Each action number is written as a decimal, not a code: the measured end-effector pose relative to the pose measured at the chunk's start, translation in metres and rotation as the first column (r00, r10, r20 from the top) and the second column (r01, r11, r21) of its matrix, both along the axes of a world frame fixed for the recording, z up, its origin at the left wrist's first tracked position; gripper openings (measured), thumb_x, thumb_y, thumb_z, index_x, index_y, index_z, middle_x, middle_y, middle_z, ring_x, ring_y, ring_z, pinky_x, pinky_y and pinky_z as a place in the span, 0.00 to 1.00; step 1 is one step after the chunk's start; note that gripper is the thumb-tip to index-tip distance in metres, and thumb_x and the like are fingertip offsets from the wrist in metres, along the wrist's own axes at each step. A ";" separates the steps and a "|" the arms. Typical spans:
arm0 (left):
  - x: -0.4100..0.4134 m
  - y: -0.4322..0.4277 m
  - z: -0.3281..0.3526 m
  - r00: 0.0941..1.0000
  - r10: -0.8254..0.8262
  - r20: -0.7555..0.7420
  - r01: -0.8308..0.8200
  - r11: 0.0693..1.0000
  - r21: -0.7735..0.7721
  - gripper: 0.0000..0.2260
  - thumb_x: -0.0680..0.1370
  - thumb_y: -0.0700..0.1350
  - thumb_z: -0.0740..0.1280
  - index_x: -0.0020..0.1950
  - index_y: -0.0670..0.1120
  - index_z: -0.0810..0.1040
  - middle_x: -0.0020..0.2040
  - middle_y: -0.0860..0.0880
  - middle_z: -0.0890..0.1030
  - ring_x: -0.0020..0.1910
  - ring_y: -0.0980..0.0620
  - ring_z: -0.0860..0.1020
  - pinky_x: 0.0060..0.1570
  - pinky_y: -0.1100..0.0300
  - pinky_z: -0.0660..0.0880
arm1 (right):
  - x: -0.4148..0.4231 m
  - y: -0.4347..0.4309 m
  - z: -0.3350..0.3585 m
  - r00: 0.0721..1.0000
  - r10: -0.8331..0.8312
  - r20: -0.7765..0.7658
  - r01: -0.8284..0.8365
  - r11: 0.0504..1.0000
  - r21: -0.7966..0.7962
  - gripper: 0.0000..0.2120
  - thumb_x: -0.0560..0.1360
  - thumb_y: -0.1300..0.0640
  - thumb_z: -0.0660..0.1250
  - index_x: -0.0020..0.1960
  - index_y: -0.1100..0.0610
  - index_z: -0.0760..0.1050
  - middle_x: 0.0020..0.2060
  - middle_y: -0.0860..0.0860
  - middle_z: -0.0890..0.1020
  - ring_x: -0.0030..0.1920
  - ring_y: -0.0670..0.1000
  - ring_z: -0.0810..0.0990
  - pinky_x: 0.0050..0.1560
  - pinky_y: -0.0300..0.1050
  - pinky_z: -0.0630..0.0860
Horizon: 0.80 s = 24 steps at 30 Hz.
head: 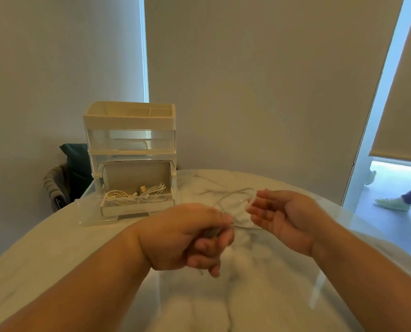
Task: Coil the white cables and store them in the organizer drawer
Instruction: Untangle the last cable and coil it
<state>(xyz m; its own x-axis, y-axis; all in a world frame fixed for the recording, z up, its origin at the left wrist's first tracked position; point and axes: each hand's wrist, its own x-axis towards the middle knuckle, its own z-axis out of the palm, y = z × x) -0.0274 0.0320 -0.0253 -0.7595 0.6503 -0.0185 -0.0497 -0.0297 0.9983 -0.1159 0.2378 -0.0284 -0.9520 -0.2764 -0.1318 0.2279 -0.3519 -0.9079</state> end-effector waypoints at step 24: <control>0.009 0.012 0.007 1.000 0.018 -0.025 -0.012 0.976 0.218 0.13 0.81 0.46 0.58 0.46 0.41 0.78 0.30 0.47 0.75 0.28 0.51 0.77 0.47 0.54 0.78 | 0.029 -0.022 -0.019 0.738 0.349 -0.577 -0.139 0.916 0.376 0.11 0.78 0.52 0.62 0.44 0.57 0.79 0.34 0.69 0.73 0.32 0.60 0.71 0.30 0.45 0.71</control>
